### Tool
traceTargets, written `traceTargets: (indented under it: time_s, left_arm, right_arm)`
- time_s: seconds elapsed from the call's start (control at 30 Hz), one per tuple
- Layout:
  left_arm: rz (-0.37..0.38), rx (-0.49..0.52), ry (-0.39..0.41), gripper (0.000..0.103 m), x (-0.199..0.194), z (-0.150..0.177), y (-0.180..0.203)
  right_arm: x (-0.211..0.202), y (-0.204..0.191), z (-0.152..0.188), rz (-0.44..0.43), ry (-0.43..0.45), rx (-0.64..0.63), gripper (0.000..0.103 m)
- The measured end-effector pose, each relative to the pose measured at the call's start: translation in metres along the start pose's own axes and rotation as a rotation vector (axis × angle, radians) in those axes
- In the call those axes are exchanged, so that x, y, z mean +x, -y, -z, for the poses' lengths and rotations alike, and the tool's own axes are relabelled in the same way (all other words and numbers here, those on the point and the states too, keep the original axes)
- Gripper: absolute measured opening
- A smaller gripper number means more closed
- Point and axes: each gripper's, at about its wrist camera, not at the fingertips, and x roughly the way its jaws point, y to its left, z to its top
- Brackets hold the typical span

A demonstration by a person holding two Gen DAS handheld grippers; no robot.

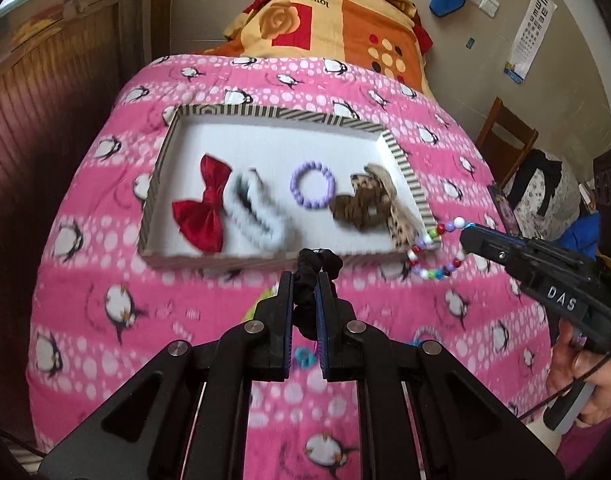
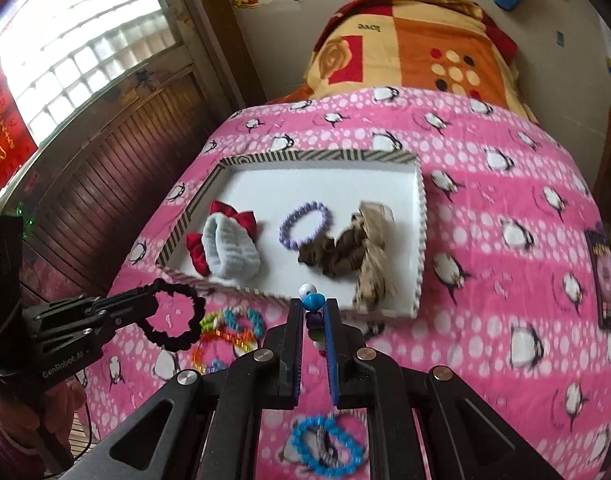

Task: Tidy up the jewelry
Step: 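Grasp the multicolour bead bracelet with the right tool while the left tool grasps the black scrunchie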

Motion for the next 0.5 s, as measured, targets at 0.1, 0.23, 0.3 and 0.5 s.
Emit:
traceTargets:
  time_s: [0.1, 0.23, 0.3, 0.5]
  left_arm:
    - [-0.003, 0.002, -0.003, 0.009, 0.012, -0.015, 0.004]
    - [-0.027, 0.006, -0.016, 0.009, 0.033, -0.031, 0.01]
    - [-0.037, 0.003, -0.024, 0.009, 0.043, -0.036, 0.011]
    - [-0.064, 0.008, -0.046, 0.009, 0.068, -0.047, 0.016]
  right_arm:
    - [0.012, -0.001, -0.019, 0.016, -0.003, -0.025, 0.009]
    - [0.027, -0.001, -0.043, 0.016, -0.006, -0.043, 0.009]
    - [0.036, 0.0, -0.054, 0.014, -0.011, -0.05, 0.009]
    - [0.065, 0.005, -0.079, 0.006, -0.04, -0.06, 0.009]
